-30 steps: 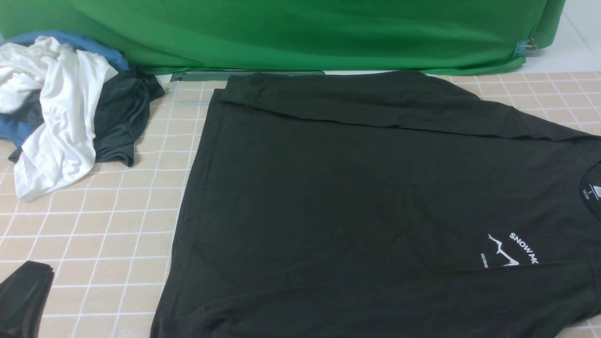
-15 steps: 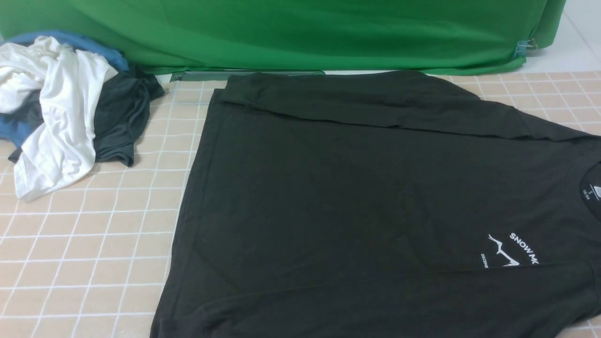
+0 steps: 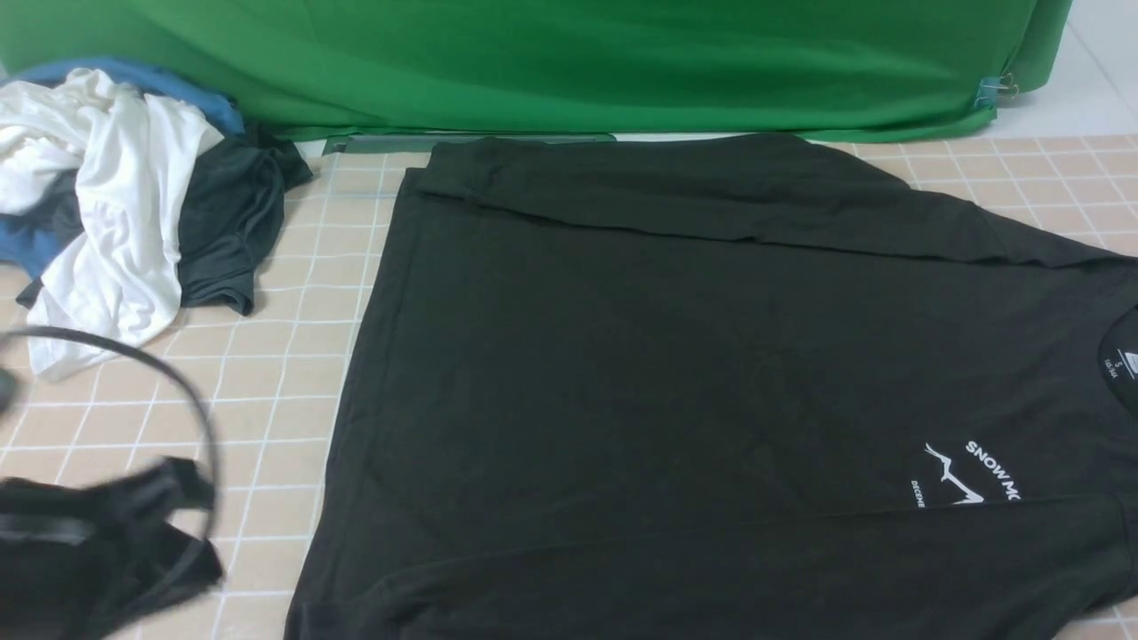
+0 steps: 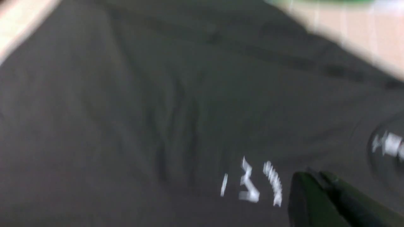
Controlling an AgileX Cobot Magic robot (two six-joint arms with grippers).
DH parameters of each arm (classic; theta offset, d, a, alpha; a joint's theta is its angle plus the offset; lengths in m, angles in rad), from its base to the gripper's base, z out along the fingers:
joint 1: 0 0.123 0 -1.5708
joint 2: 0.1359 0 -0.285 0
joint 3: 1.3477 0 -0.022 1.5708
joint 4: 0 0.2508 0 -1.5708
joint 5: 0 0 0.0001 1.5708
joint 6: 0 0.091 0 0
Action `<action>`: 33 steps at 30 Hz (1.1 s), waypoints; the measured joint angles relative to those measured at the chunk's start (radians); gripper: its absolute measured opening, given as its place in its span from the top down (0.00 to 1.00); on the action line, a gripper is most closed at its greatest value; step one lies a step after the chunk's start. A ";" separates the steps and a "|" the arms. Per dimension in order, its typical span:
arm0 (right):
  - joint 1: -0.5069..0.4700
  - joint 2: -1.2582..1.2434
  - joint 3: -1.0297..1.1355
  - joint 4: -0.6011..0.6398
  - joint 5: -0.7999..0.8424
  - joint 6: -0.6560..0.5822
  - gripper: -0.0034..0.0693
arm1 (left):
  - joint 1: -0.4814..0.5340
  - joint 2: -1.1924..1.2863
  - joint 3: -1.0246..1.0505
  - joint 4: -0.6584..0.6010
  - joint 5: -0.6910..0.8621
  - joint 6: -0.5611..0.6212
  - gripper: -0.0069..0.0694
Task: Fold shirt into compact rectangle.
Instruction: 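Grasp the left edge of the dark T-shirt lying flat on the table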
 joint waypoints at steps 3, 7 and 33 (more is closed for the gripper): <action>0.000 0.051 0.000 0.000 0.014 0.000 0.90 | 0.000 0.195 -0.003 -0.087 0.080 0.140 0.89; 0.026 0.059 -0.001 -0.002 0.014 0.000 0.90 | -0.051 0.313 -0.003 -0.088 0.061 0.157 0.89; 0.051 0.059 -0.001 -0.003 -0.008 -0.015 0.79 | -0.379 0.507 -0.070 0.338 -0.265 -0.263 0.36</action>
